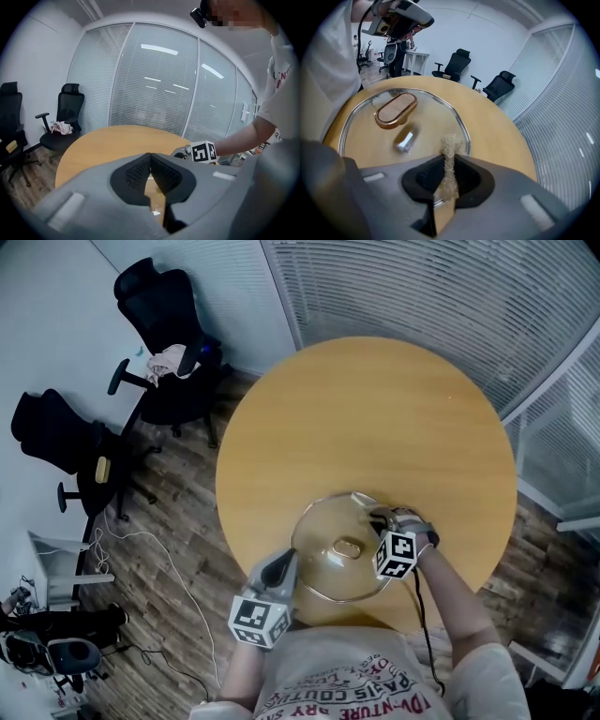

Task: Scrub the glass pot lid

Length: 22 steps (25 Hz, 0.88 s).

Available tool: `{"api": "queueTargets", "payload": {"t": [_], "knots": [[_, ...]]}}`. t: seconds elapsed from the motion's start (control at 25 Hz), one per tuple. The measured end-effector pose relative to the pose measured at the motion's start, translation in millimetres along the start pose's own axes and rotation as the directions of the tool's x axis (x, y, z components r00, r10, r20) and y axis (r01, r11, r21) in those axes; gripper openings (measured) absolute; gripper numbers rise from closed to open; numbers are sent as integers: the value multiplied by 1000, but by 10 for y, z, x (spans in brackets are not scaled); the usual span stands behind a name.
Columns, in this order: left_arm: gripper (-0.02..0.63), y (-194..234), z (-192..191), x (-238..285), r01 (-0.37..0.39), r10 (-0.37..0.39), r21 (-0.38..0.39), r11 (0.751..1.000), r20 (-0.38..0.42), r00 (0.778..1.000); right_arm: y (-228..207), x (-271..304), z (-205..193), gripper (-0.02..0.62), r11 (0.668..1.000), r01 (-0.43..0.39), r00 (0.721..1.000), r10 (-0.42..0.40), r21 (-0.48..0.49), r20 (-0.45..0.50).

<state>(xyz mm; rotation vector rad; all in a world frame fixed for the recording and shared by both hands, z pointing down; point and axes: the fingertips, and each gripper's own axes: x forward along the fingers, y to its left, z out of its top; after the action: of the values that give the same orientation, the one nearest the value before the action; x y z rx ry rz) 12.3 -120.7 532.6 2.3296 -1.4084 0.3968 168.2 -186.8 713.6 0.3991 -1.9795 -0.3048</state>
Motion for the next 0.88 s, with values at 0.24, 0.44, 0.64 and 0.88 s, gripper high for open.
{"api": "queueTargets", "payload": {"t": [0.24, 0.44, 0.64, 0.88], "knots": [[7, -149, 2, 57, 39, -40, 17, 999, 17, 999, 176, -145, -77, 58, 1000, -9, 1000, 9, 17, -18], [6, -189, -20, 48, 69, -70, 27, 997, 19, 997, 345, -245, -126, 58, 999, -5, 999, 7, 52, -41], [8, -111, -9, -23, 91, -92, 30, 995, 23, 995, 497, -326, -145, 58, 998, 18, 997, -14, 56, -70], [6, -43, 45, -125, 153, -154, 47, 987, 18, 988, 647, -407, -135, 58, 993, 60, 990, -47, 97, -134]]}}
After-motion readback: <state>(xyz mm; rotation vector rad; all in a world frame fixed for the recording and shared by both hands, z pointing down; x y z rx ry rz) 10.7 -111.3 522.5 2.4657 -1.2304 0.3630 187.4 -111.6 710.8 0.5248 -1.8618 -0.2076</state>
